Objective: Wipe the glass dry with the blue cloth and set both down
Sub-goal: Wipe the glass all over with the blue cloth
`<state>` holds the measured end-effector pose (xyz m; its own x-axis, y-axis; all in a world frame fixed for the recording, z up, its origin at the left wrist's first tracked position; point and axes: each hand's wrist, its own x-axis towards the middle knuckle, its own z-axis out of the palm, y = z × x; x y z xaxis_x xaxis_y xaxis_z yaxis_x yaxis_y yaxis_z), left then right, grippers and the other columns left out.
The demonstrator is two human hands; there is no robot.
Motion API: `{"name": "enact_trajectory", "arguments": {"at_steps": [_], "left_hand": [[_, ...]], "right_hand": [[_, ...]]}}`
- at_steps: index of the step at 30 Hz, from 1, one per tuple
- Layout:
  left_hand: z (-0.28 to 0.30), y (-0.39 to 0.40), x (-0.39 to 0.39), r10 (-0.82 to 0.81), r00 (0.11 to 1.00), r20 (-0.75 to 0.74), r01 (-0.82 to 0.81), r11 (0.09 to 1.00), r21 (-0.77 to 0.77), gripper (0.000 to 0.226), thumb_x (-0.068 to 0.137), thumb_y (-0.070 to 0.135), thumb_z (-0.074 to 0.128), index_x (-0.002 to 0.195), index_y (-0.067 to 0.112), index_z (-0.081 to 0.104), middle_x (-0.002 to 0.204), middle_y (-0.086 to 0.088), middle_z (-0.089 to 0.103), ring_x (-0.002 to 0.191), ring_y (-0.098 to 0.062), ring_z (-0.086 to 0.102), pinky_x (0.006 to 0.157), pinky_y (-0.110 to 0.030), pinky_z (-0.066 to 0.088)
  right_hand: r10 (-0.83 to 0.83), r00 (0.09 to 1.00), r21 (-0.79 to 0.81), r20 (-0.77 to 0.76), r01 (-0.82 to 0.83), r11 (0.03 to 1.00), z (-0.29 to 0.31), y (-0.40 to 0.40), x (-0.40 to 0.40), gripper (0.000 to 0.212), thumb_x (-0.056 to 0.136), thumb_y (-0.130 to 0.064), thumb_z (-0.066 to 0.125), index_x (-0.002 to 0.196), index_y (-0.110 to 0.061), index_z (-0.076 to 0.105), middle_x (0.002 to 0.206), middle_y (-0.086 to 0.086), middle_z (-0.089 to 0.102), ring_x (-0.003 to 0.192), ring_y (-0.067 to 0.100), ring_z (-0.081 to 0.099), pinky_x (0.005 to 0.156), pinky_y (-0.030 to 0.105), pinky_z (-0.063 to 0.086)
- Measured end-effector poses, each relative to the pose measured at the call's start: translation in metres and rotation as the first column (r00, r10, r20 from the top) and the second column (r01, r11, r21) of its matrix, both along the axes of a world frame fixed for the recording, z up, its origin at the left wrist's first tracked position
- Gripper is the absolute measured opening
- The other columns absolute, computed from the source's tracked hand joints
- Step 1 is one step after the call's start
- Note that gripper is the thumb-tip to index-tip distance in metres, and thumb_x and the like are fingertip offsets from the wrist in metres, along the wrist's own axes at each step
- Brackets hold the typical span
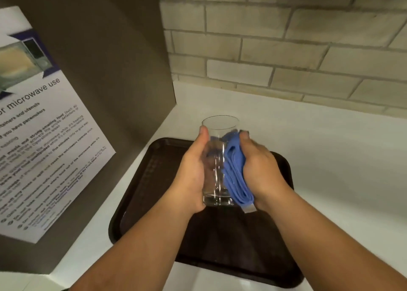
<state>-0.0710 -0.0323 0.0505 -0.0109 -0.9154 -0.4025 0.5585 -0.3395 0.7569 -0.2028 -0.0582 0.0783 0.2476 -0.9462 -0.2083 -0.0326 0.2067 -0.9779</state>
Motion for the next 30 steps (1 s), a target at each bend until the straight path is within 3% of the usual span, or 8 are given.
{"name": "enact_trajectory", "arguments": {"at_steps": [4,6,8,13,21,24,27,30], "left_hand": [[0.001,-0.011,0.010,0.024,0.992,0.122,-0.032,0.998,0.060,0.093,0.070,0.087,0.063,0.122,0.012,0.079,0.113,-0.017,0.083,0.103,-0.034,0.081,0.087,-0.045,0.063],[-0.001,-0.012,0.013,-0.014,0.992,0.127,0.007,0.998,0.056,0.092,0.057,0.086,0.070,0.117,0.017,0.083,0.113,-0.015,0.084,0.109,-0.033,0.079,0.097,-0.044,0.060],[-0.003,-0.011,0.013,-0.075,0.993,0.090,0.074,0.997,0.023,0.082,0.063,0.084,0.070,0.113,0.021,0.085,0.113,-0.013,0.084,0.109,-0.029,0.079,0.089,-0.037,0.063],[0.002,-0.009,0.013,-0.097,0.993,-0.065,0.093,0.994,-0.057,0.083,0.076,0.076,0.064,0.127,0.012,0.077,0.125,-0.019,0.079,0.114,-0.035,0.077,0.087,-0.043,0.065],[0.005,-0.008,0.011,-0.012,0.967,0.254,-0.012,0.996,0.092,0.078,0.086,0.081,0.049,0.125,0.021,0.077,0.111,-0.011,0.085,0.106,-0.030,0.079,0.097,-0.049,0.061],[0.004,-0.003,0.007,-0.059,0.982,0.181,0.044,0.995,0.085,0.090,0.070,0.086,0.055,0.126,0.021,0.078,0.119,-0.013,0.083,0.115,-0.031,0.076,0.104,-0.048,0.056],[0.003,-0.002,0.010,-0.048,0.992,0.115,0.044,0.998,0.039,0.085,0.068,0.081,0.062,0.124,0.019,0.080,0.119,-0.014,0.083,0.113,-0.030,0.077,0.099,-0.044,0.058],[0.003,-0.004,0.012,-0.022,0.999,0.025,0.022,1.000,0.008,0.079,0.078,0.077,0.062,0.123,0.015,0.080,0.122,-0.018,0.081,0.111,-0.033,0.078,0.089,-0.044,0.064]], "right_hand": [[0.126,0.961,-0.199,-0.245,-0.178,0.964,-0.020,0.026,0.002,0.035,0.102,-0.048,0.036,0.115,-0.027,0.060,0.102,-0.001,0.073,0.092,0.008,0.071,0.085,0.030,0.057],[0.024,0.944,-0.374,-0.330,-0.154,0.915,-0.020,0.031,0.013,0.043,0.099,-0.049,0.037,0.129,-0.021,0.051,0.111,-0.003,0.066,0.099,0.006,0.067,0.088,0.024,0.056],[-0.117,0.926,-0.484,-0.360,-0.078,0.872,-0.011,0.020,0.022,0.050,0.097,-0.050,0.036,0.131,-0.015,0.047,0.112,0.001,0.064,0.099,0.007,0.065,0.086,0.020,0.053],[-0.081,0.997,-0.047,-0.015,0.080,0.996,0.008,-0.013,0.014,0.048,0.102,-0.052,0.036,0.096,-0.017,0.069,0.083,0.010,0.077,0.075,0.016,0.074,0.069,0.029,0.059],[-0.038,0.961,-0.355,-0.275,-0.065,0.933,-0.016,0.007,0.011,0.030,0.103,-0.044,0.034,0.108,-0.022,0.054,0.096,0.006,0.070,0.083,0.009,0.067,0.073,0.017,0.054],[-0.067,0.944,-0.443,-0.323,-0.088,0.892,-0.016,0.010,0.016,0.034,0.101,-0.043,0.036,0.114,-0.017,0.054,0.099,0.003,0.067,0.087,0.010,0.067,0.079,0.023,0.055],[-0.076,0.938,-0.476,-0.337,-0.099,0.874,-0.014,0.003,0.021,0.032,0.102,-0.043,0.037,0.109,-0.018,0.055,0.092,-0.002,0.066,0.082,0.004,0.065,0.071,0.011,0.050],[-0.086,0.977,-0.264,-0.195,0.032,0.964,-0.002,-0.020,0.024,0.043,0.103,-0.047,0.035,0.083,-0.017,0.059,0.062,-0.007,0.066,0.055,0.001,0.062,0.050,0.010,0.044]]}}
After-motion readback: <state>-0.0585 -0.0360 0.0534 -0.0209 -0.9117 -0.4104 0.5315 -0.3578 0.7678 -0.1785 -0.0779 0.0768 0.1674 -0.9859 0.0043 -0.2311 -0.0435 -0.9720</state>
